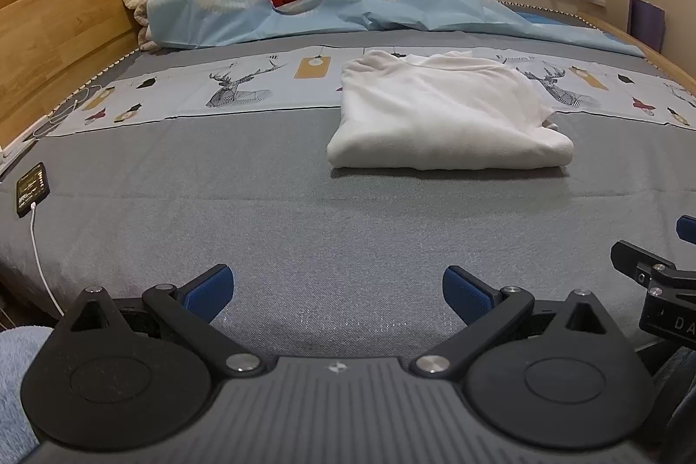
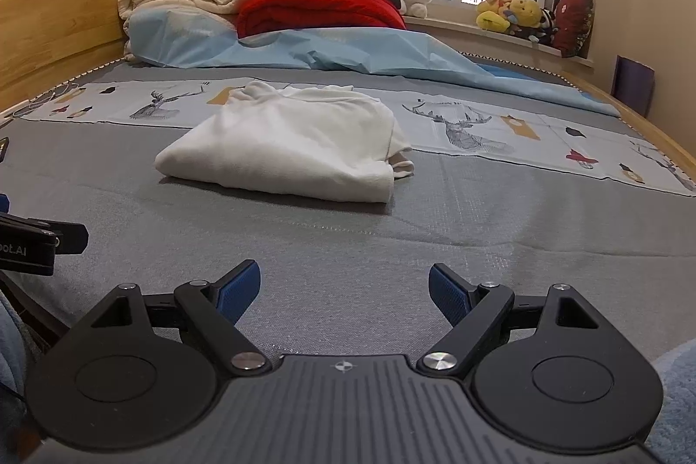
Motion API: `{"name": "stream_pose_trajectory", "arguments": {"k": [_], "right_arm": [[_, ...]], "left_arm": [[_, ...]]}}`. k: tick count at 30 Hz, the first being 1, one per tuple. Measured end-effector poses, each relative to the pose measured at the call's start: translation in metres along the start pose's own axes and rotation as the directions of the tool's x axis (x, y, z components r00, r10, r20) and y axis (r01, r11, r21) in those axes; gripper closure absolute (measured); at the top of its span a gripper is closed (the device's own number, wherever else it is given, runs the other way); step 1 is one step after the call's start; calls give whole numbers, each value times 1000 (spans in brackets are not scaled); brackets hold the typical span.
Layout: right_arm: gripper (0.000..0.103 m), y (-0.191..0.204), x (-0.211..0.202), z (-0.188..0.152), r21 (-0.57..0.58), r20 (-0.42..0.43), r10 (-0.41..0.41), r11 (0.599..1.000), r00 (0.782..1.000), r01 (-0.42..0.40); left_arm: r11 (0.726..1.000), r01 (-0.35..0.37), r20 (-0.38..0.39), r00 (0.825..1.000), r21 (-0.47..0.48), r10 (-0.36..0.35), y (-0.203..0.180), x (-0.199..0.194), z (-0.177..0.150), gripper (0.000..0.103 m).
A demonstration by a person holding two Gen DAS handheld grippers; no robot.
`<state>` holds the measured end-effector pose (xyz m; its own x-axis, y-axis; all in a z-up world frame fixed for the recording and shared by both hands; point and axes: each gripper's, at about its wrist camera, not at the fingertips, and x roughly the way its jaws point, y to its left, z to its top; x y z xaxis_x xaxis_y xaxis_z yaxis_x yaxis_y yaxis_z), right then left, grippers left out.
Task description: Fold small clothes
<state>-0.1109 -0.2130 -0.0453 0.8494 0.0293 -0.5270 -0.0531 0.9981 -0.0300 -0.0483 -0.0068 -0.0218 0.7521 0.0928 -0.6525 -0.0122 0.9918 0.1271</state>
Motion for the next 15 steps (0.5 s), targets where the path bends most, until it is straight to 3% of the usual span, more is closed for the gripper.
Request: {"name": "stream_pose_trajectory", "arguments": {"k": [15], "right_arm": [[17,2,-1,0,2,-2,3,1000,1000,-3]], "left_arm": [[1000,-1,-13,1000,-3,1,0,2,-1,1]]}}
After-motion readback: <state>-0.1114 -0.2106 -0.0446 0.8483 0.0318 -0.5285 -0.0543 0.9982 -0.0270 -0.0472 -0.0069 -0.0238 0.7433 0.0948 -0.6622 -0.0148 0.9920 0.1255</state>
